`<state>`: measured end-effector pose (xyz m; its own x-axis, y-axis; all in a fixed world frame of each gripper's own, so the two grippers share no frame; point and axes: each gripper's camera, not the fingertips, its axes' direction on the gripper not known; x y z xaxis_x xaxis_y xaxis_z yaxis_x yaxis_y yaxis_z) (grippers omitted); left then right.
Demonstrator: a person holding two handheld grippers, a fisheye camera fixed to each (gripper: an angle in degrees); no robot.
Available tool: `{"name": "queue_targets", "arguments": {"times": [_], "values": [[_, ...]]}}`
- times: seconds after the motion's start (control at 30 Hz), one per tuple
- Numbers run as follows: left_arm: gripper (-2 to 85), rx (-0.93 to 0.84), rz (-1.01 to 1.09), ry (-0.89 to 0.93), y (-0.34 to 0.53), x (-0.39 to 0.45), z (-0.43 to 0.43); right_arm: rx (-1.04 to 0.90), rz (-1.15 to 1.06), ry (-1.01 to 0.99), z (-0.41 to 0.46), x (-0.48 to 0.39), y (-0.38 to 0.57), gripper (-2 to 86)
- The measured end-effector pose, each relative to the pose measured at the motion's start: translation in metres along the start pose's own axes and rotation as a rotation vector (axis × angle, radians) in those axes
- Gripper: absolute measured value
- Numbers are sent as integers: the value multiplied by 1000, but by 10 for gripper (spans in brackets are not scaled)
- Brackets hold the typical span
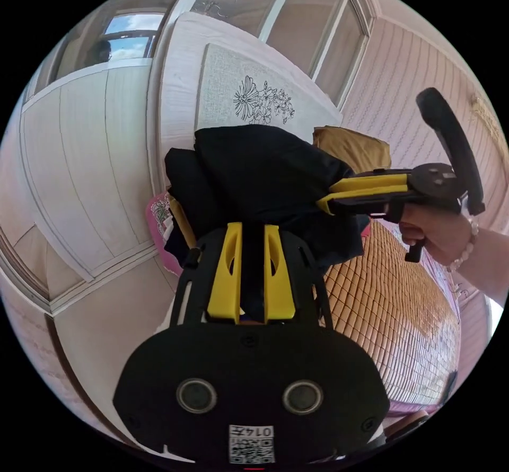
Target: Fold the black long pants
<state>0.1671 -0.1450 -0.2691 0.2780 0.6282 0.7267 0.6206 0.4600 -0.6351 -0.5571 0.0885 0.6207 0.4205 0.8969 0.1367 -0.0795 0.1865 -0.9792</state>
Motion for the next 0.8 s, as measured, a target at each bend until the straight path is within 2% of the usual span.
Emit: {"name": "queue_targets", "arguments": {"times": [0.07, 0.1, 0.2, 0.27, 0.37, 0.47, 0.53, 0.67, 0.77, 0.8], "values": [[27, -14, 29, -29, -3, 4, -5, 8, 40, 4, 2, 11, 1, 16], [19, 6, 50, -57, -6, 8, -13, 16, 52, -54, -4, 20, 2, 7], [7, 125, 91, -101, -17, 19, -43, 135, 111, -174, -40, 53, 16, 2], [1, 186, 119, -90, -26, 26, -61, 214, 169, -181, -72, 75, 30, 0], [-5, 274, 164, -10, -36, 41, -95, 348, 253, -198, -130, 112, 67, -1], [-7, 363, 236, 153, -26, 65, -141, 427, 336, -230, -177, 135, 134, -1], [-8, 378, 294, 309, -1, 88, -179, 485, 426, -256, -200, 139, 213, 0], [-8, 295, 381, 507, 66, 125, -212, 435, 594, -221, -207, 126, 354, 2], [-8, 69, 318, 596, 135, 151, -188, 217, 794, -191, -170, 105, 470, 6], [-8, -54, 273, 614, 159, 160, -171, 113, 869, -212, -151, 96, 510, 9]]}}
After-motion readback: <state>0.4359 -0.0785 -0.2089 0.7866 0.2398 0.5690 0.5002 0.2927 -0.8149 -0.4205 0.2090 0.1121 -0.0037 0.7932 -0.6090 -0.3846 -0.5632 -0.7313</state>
